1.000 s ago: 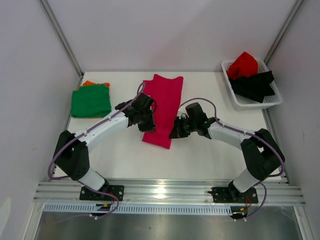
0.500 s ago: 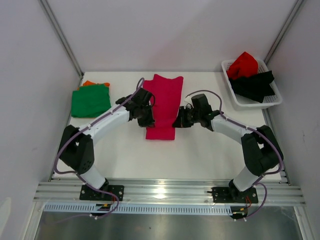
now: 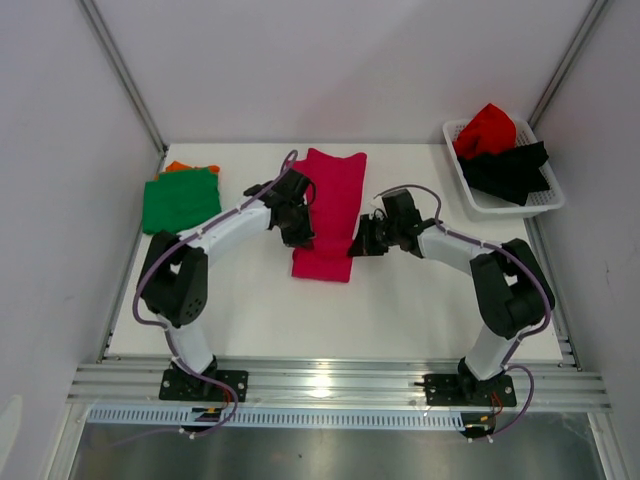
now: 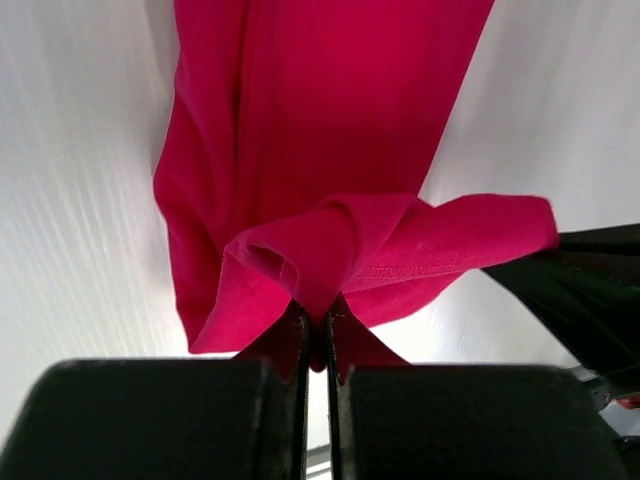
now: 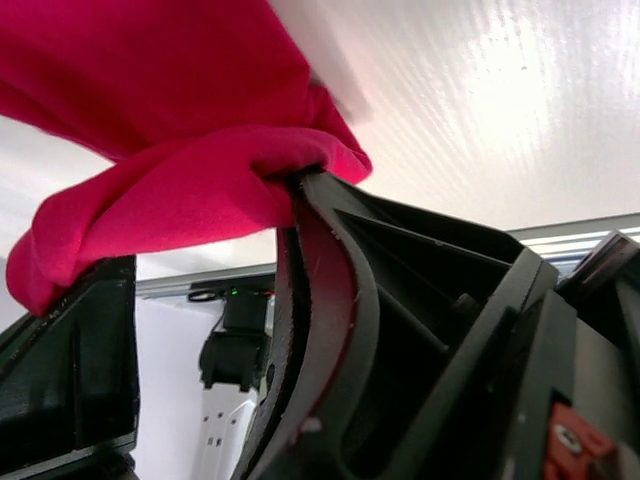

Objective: Fold and stack the t-shirts
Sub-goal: Fold the folded rectangular tshirt in 1/3 of the way

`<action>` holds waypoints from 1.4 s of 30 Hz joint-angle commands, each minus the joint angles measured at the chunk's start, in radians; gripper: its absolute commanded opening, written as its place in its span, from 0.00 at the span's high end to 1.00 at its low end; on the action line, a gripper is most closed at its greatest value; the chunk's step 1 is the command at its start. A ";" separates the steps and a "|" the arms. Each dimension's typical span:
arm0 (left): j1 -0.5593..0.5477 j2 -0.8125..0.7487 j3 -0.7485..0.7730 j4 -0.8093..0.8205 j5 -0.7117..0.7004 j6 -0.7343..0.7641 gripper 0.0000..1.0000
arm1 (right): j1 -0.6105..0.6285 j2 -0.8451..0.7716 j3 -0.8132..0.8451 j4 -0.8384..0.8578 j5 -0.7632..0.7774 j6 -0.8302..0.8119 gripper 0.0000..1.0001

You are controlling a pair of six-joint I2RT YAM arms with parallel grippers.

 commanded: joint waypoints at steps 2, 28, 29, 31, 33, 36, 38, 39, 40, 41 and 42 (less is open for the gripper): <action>0.037 0.049 0.142 -0.038 0.016 0.047 0.99 | -0.025 0.028 0.062 0.022 0.012 -0.022 0.98; 0.084 0.140 0.163 -0.037 0.042 0.038 0.99 | -0.057 0.119 0.085 0.050 0.003 -0.017 0.98; 0.084 0.138 0.154 -0.034 0.042 0.038 0.99 | -0.056 0.124 0.087 0.050 0.001 -0.017 0.98; 0.086 0.137 0.147 -0.027 0.042 0.036 0.99 | -0.057 0.128 0.087 0.051 0.001 -0.017 0.98; 0.087 0.137 0.150 -0.026 0.042 0.035 0.99 | -0.059 0.136 0.088 0.054 0.001 -0.014 0.98; 0.091 0.137 0.150 -0.029 0.042 0.035 0.99 | -0.059 0.142 0.090 0.056 0.001 -0.012 0.98; 0.092 0.134 0.150 -0.029 0.041 0.035 0.99 | -0.059 0.153 0.090 0.059 0.000 -0.012 0.98; 0.094 0.134 0.146 -0.029 0.041 0.035 0.99 | -0.060 0.153 0.090 0.061 0.000 -0.011 0.98; 0.094 0.132 0.149 -0.030 0.039 0.035 0.99 | -0.059 0.159 0.090 0.062 0.000 -0.012 0.98; 0.094 0.131 0.144 -0.029 0.039 0.035 1.00 | -0.059 0.160 0.090 0.064 -0.002 -0.012 0.98; 0.094 0.129 0.146 -0.030 0.039 0.036 0.99 | -0.060 0.163 0.090 0.062 -0.003 -0.011 0.98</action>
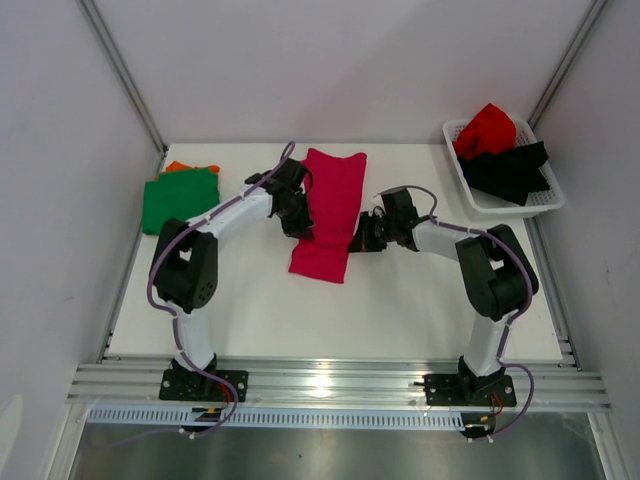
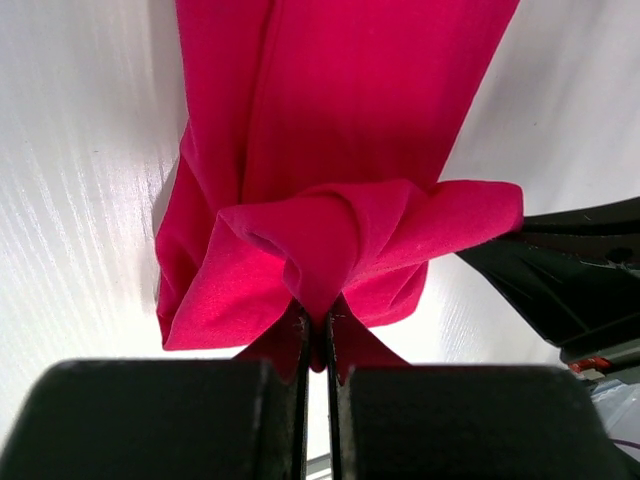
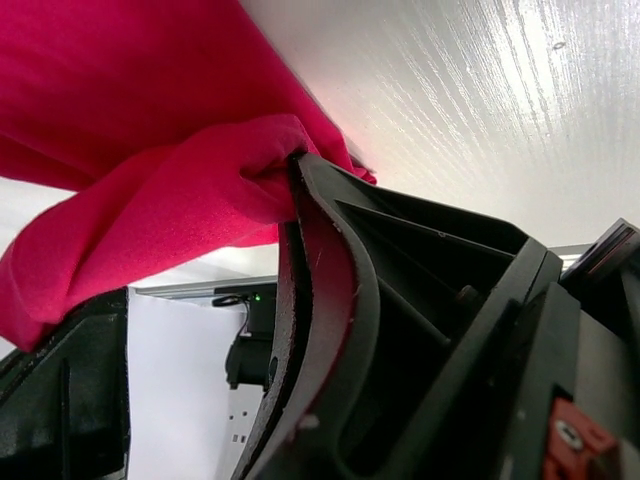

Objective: Fold and stack the t-shirts
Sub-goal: Fold the folded rectangular tshirt in 1/3 of the way

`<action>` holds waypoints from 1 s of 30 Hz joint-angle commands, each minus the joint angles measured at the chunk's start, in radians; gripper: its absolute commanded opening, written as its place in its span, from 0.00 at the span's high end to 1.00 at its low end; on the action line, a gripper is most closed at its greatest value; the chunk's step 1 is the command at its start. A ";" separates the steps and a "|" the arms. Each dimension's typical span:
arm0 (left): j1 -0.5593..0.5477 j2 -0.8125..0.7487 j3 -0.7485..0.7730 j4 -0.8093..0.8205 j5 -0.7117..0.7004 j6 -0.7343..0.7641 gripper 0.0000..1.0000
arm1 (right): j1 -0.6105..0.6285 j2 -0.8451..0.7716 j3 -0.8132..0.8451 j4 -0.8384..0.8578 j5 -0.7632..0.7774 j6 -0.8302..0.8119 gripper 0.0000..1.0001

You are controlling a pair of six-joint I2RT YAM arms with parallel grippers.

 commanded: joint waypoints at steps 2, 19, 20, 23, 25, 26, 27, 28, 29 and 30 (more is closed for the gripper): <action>0.029 -0.010 -0.005 -0.001 -0.026 0.008 0.99 | -0.015 0.025 0.028 0.002 0.019 -0.012 0.98; 0.118 -0.024 -0.002 -0.009 -0.051 -0.047 0.99 | -0.021 0.056 0.013 0.023 0.009 -0.006 0.98; 0.118 -0.018 -0.004 -0.008 -0.052 -0.044 0.99 | -0.021 0.057 0.010 0.025 0.009 -0.006 0.98; 0.119 -0.015 -0.019 -0.001 -0.057 -0.048 0.99 | -0.020 0.060 0.008 0.023 0.009 -0.006 0.98; 0.119 -0.006 -0.030 0.011 -0.051 -0.050 0.99 | -0.021 0.065 0.007 0.025 0.006 -0.004 0.98; 0.119 -0.003 -0.036 0.014 -0.049 -0.050 1.00 | -0.020 0.066 0.005 0.023 0.004 -0.003 0.98; 0.118 0.002 -0.036 0.015 -0.048 -0.052 0.99 | -0.020 0.068 0.004 0.053 0.003 -0.003 0.98; 0.119 0.011 -0.039 0.022 -0.043 -0.052 0.99 | -0.021 0.069 0.004 0.055 0.003 -0.003 0.98; 0.119 0.016 -0.042 0.025 -0.040 -0.050 0.99 | -0.021 0.071 0.004 0.055 0.003 -0.004 0.98; 0.119 0.020 -0.045 0.029 -0.039 -0.049 1.00 | -0.020 0.073 0.002 0.058 0.003 -0.004 0.98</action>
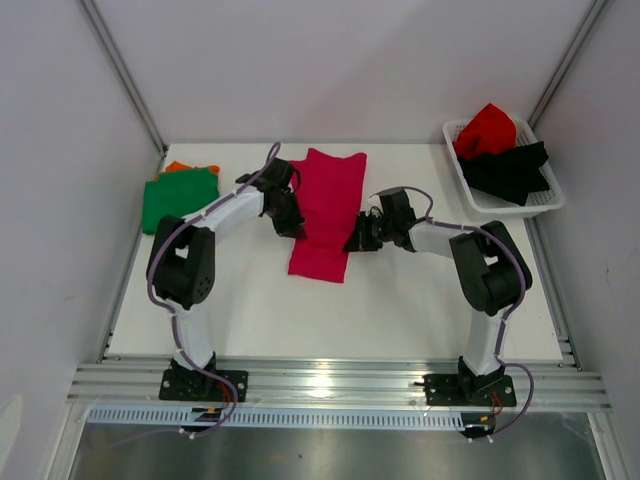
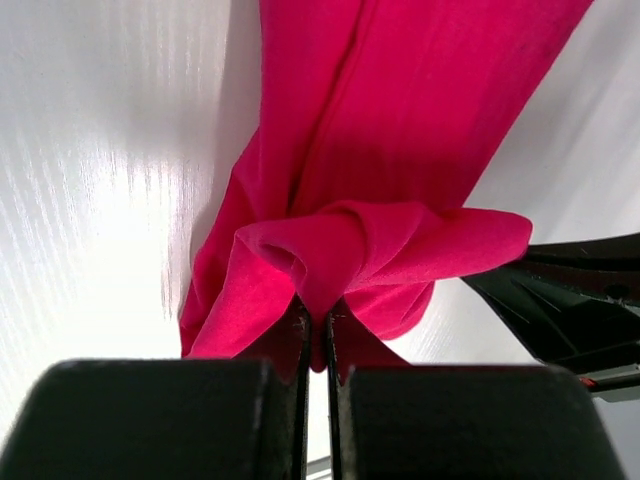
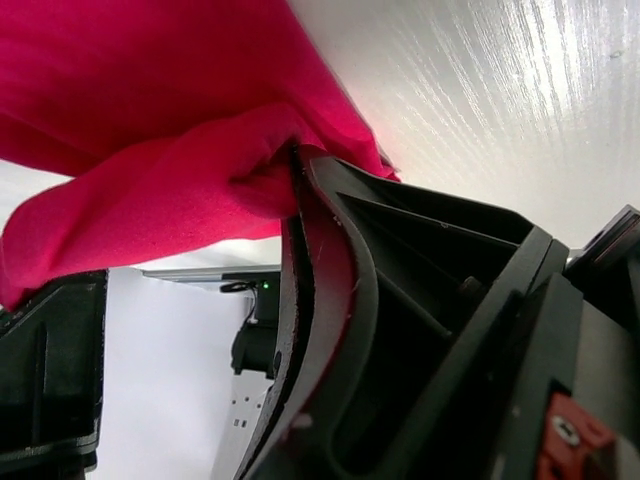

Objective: Fold and stack the t-shirts
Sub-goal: Fold the folded rectangular tshirt in 1/3 of the way

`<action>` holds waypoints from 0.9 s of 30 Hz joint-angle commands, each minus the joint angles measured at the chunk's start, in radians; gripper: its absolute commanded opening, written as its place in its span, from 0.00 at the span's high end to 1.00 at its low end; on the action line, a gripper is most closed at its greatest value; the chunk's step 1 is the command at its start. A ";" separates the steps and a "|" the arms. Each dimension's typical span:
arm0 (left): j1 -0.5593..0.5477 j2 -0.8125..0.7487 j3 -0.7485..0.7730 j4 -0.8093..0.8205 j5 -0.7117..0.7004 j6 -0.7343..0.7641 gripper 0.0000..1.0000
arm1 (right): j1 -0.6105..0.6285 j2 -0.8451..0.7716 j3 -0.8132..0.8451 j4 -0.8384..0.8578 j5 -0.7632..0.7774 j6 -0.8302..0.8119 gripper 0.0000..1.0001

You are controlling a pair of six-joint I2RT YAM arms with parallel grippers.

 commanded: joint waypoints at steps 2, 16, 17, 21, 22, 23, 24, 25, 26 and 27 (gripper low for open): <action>0.046 0.016 -0.033 0.033 -0.049 0.011 0.95 | -0.022 0.027 -0.004 -0.020 0.046 -0.005 0.86; 0.046 -0.038 -0.070 0.104 -0.034 0.040 0.44 | -0.021 0.018 -0.036 0.026 0.078 0.012 0.65; 0.046 -0.036 -0.070 0.104 -0.034 0.042 0.44 | -0.021 0.018 -0.037 0.029 0.077 0.012 0.65; 0.046 -0.036 -0.072 0.103 -0.034 0.043 0.44 | -0.021 0.011 -0.040 0.031 0.078 0.009 0.65; 0.046 -0.038 -0.072 0.100 -0.032 0.043 0.44 | -0.021 0.010 -0.042 0.029 0.078 0.006 0.65; 0.046 -0.039 -0.066 0.093 -0.029 0.049 0.45 | -0.021 0.008 -0.042 0.028 0.081 0.003 0.65; 0.046 -0.044 -0.067 0.092 -0.020 0.052 0.45 | -0.021 0.005 -0.043 0.025 0.083 0.001 0.66; 0.046 -0.058 -0.067 0.095 -0.005 0.054 0.46 | -0.022 0.005 -0.043 0.025 0.084 0.001 0.65; 0.046 -0.069 -0.069 0.100 0.005 0.057 0.46 | -0.021 0.004 -0.043 0.023 0.084 0.001 0.66; 0.046 -0.078 -0.069 0.098 0.009 0.059 0.46 | -0.022 0.004 -0.043 0.025 0.086 0.001 0.66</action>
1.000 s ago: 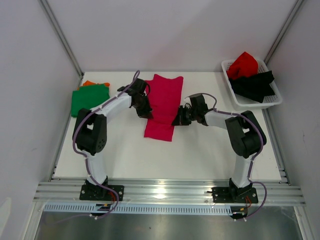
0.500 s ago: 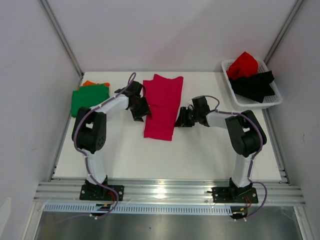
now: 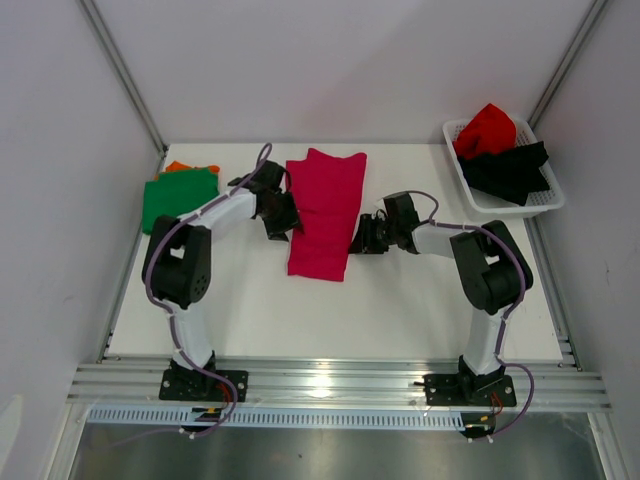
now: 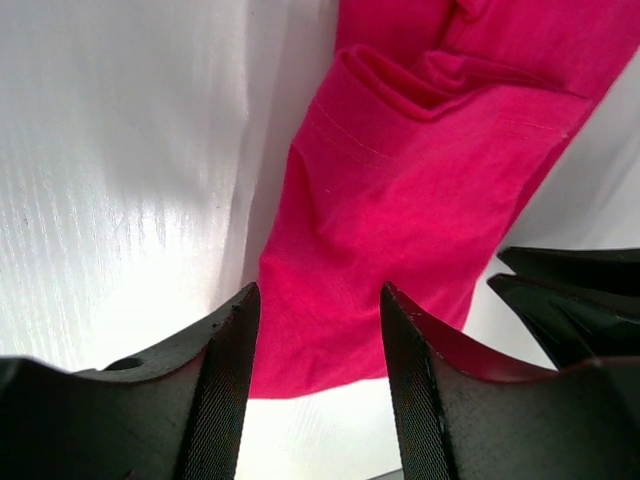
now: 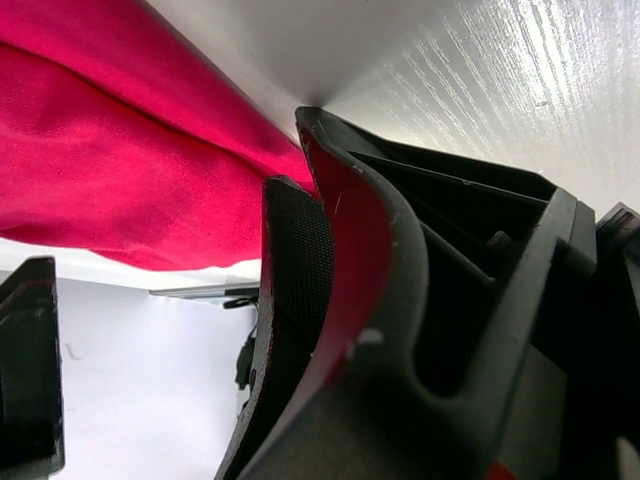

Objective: Fold and stack the t-shirts
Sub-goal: Fold the folded rectangular tshirt in 1/3 of the way

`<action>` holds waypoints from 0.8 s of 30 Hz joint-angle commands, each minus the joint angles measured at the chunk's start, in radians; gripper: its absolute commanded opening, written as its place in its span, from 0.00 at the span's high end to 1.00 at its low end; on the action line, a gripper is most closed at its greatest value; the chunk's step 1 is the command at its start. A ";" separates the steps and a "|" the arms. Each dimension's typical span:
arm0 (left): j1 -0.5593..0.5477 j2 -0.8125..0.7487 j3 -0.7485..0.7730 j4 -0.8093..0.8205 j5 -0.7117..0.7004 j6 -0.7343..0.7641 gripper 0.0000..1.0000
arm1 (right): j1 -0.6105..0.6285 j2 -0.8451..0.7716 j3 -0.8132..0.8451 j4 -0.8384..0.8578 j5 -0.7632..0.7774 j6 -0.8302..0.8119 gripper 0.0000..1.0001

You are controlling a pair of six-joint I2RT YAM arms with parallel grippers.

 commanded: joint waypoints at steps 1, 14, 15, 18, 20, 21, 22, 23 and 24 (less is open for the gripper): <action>-0.001 -0.099 -0.005 0.015 0.033 0.031 0.46 | 0.000 -0.004 -0.008 0.015 0.020 -0.005 0.66; -0.002 -0.341 0.011 -0.072 -0.097 0.053 0.46 | 0.047 -0.223 -0.020 -0.049 0.104 0.026 0.66; -0.002 -0.367 0.014 -0.092 -0.145 0.051 0.46 | 0.058 -0.258 -0.011 -0.051 0.118 0.023 0.66; -0.002 -0.422 0.018 -0.126 -0.257 0.048 0.46 | 0.106 -0.304 0.042 -0.132 0.183 0.004 0.66; -0.002 -0.444 0.015 -0.137 -0.297 0.048 0.46 | 0.129 -0.329 0.076 -0.147 0.197 0.004 0.66; -0.002 -0.453 0.015 -0.139 -0.311 0.048 0.46 | 0.135 -0.331 0.084 -0.144 0.192 0.015 0.66; -0.002 -0.467 0.012 -0.142 -0.326 0.048 0.45 | 0.138 -0.321 0.092 -0.129 0.183 0.024 0.66; -0.002 -0.472 0.011 -0.142 -0.329 0.048 0.46 | 0.140 -0.312 0.096 -0.120 0.162 0.043 0.66; -0.002 -0.473 0.009 -0.143 -0.331 0.047 0.46 | 0.150 -0.300 0.105 -0.110 0.160 0.050 0.66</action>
